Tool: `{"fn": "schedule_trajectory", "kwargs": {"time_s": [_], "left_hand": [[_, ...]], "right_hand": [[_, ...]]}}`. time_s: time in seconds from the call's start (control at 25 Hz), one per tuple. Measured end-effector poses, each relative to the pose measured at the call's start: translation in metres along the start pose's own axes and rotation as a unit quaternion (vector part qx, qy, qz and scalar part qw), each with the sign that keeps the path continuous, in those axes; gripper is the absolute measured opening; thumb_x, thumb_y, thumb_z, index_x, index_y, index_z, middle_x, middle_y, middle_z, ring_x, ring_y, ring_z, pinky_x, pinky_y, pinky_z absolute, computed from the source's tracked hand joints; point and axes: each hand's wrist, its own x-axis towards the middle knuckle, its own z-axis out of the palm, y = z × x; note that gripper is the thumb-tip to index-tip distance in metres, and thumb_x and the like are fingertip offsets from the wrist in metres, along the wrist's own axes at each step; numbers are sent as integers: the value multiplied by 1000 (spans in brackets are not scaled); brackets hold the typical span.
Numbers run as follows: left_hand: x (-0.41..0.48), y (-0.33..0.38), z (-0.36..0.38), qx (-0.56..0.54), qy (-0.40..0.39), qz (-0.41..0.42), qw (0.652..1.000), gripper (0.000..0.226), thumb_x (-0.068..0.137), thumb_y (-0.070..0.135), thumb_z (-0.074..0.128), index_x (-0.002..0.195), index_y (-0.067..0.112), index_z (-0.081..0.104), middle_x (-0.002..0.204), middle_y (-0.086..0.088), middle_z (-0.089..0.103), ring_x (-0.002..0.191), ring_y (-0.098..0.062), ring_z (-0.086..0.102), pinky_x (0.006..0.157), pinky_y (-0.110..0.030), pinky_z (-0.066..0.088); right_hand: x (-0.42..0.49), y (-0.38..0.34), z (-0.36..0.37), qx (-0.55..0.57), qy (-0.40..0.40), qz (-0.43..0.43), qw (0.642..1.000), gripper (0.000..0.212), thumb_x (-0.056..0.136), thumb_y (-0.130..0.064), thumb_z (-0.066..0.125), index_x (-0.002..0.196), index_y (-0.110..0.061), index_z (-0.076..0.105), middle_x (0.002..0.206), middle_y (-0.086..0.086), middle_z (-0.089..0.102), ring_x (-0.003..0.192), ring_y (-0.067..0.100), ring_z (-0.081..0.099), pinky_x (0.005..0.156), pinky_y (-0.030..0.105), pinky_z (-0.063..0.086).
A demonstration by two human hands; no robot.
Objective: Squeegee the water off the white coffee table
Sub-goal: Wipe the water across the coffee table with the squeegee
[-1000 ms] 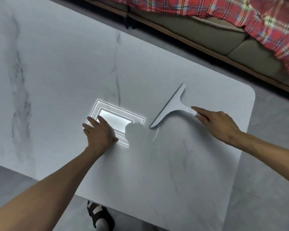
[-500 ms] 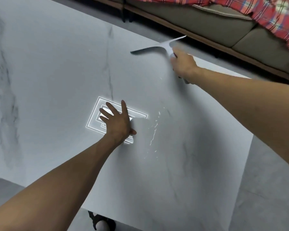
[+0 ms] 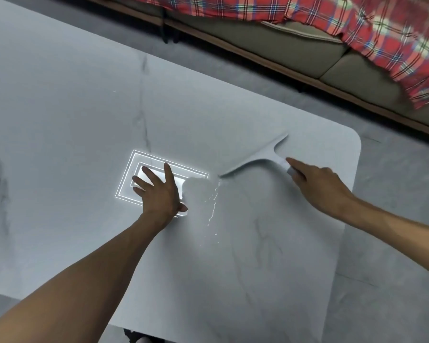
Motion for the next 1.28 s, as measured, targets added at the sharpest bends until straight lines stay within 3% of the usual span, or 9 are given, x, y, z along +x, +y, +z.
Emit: {"fn": "schedule_trajectory", "kwargs": {"time_s": [0.12, 0.32, 0.4, 0.56, 0.68, 0.8, 0.96, 1.08, 1.28], "left_hand": [[1, 0, 2, -8, -7, 2, 1000, 135, 56, 54, 86, 154, 13, 2, 148, -46, 5, 130, -73, 12, 105, -70, 26], [3, -1, 5, -12, -17, 0, 1000, 136, 56, 52, 87, 153, 14, 0, 149, -45, 2, 130, -73, 10, 106, -69, 24], [5, -3, 6, -15, -21, 2, 1000, 136, 57, 51, 87, 153, 15, -3, 150, -45, -1, 131, -73, 7, 107, -70, 23], [3, -2, 4, -7, -29, 4, 1000, 135, 59, 51, 86, 154, 16, -4, 151, -44, -4, 132, -72, 4, 108, -69, 22], [-2, 0, -1, -11, -35, 6, 999, 133, 62, 52, 84, 154, 16, -6, 151, -43, -6, 133, -71, 2, 109, -69, 20], [-7, 3, -10, -8, -51, 6, 999, 130, 66, 50, 82, 154, 15, -7, 152, -41, -8, 134, -70, 1, 111, -68, 19], [-16, 4, -21, -11, -26, 15, 1000, 97, 80, 32, 72, 152, 11, 11, 149, -40, 12, 130, -63, 25, 108, -61, 32], [-38, 20, -7, -29, 22, 83, 996, 71, 86, 16, 54, 148, 3, 23, 142, -39, 27, 119, -56, 40, 98, -56, 40], [-57, 64, 26, -47, -53, 44, 996, 99, 77, 35, 65, 150, -3, 10, 148, -42, 16, 132, -66, 20, 106, -63, 31]], "right_hand": [[50, -16, -26, 63, 64, 7, 996, 40, 103, -36, 31, 141, -27, 43, 123, 14, 64, 106, 42, 58, 90, 43, 46], [107, -24, -21, 148, 48, 114, 981, 37, 100, -28, 24, 131, -22, 44, 106, 17, 55, 85, 30, 46, 53, 28, 35], [88, -16, -2, 121, 45, 90, 988, 35, 101, -26, 26, 133, -18, 40, 101, 17, 55, 85, 33, 49, 56, 33, 39], [8, 10, 43, 116, 26, 91, 989, 44, 104, -33, 29, 148, -27, 27, 113, 22, 61, 104, 45, 56, 83, 41, 41], [-48, 19, 53, 106, -10, 88, 990, 45, 104, -36, 30, 148, -32, 27, 107, 16, 65, 102, 40, 60, 78, 33, 39], [-44, 27, 28, 110, 21, 80, 990, 44, 103, -40, 29, 146, -31, 33, 120, 15, 64, 104, 37, 60, 80, 33, 43], [19, 31, -13, 219, 66, 160, 960, 30, 100, -33, 25, 125, -34, 42, 95, 16, 57, 65, 29, 51, 43, 27, 40], [52, 34, -18, 277, 82, 219, 932, 48, 101, -26, 21, 148, -33, 27, 103, 14, 56, 60, 25, 48, 43, 28, 39], [14, 39, 20, 201, 59, 185, 960, 44, 102, -26, 28, 145, -22, 31, 109, 17, 57, 79, 30, 56, 61, 35, 42]]}}
